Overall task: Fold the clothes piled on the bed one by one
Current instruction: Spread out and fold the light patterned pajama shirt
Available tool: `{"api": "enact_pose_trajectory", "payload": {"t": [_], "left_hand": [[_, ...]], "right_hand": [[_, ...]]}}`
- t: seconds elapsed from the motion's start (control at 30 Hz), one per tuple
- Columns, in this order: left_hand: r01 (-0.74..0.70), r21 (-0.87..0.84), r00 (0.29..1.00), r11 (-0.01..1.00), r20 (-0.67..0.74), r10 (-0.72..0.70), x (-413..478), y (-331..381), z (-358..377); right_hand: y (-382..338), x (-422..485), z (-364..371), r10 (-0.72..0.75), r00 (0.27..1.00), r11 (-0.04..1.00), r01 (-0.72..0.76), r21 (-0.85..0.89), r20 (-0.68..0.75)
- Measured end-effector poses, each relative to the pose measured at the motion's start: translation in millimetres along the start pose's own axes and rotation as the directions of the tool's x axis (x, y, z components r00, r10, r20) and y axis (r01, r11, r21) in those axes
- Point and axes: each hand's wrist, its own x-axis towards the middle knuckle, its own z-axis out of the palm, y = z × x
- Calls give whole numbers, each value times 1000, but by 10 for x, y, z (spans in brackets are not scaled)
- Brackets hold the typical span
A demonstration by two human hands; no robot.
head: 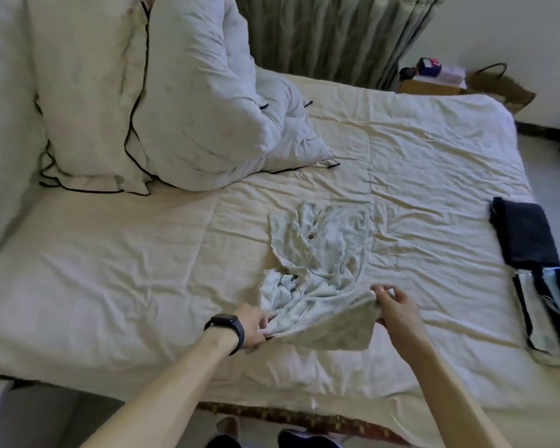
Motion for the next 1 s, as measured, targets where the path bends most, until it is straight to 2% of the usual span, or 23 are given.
{"api": "enact_pose_trajectory", "payload": {"t": [0.1,0.2,0.3,0.43,0.47,0.53,0.6,0.63,0.7,0.83,0.9,1.0], "left_hand": [[42,-4,995,999,-95,-42,-296,-409,-141],[11,-7,986,1000,-169,-12,-500,-656,-312],[-47,-102,964,994,-264,18,-587,-678,-505],[-173,-316,931,933,-360,51,-699,-453,-699],[-215,-399,925,892,-376,54,-732,-370,-731],[-287,-528,911,799,-409,57,-810,-178,-805],[-353,-558,884,751,-461,73,-892,39,-919],[-378,-524,871,763,-481,101,-938,159,-994],[-429,-453,846,782,-504,172,-1064,427,-1184],[-577,-400,781,712,-526,337,-1402,1024,-1723],[-644,-346,724,683,-565,397,-1629,1315,-2065],[-745,-265,604,612,-656,452,-2061,1694,-2615]], "right_hand": [[-164,-229,-86,-122,974,992,114,-55,-191],[-233,-409,-142,-194,941,979,167,-118,-279],[-252,-554,-182,-274,886,952,193,-239,-375],[-134,-732,-240,-284,857,954,205,-220,-431],[-106,-760,-272,-287,870,952,213,-219,-401],[-77,-832,-326,-295,935,916,218,-338,-197],[-58,-903,-318,-254,967,832,228,-506,18],[-55,-959,-271,-247,966,817,247,-521,71],[-74,-1070,-135,-280,952,845,307,-438,127],[-520,-1308,80,-412,893,890,437,-128,182],[-957,-1377,95,-500,856,864,504,10,129],[-1735,-1484,-37,-670,741,742,670,-12,-35]]}}
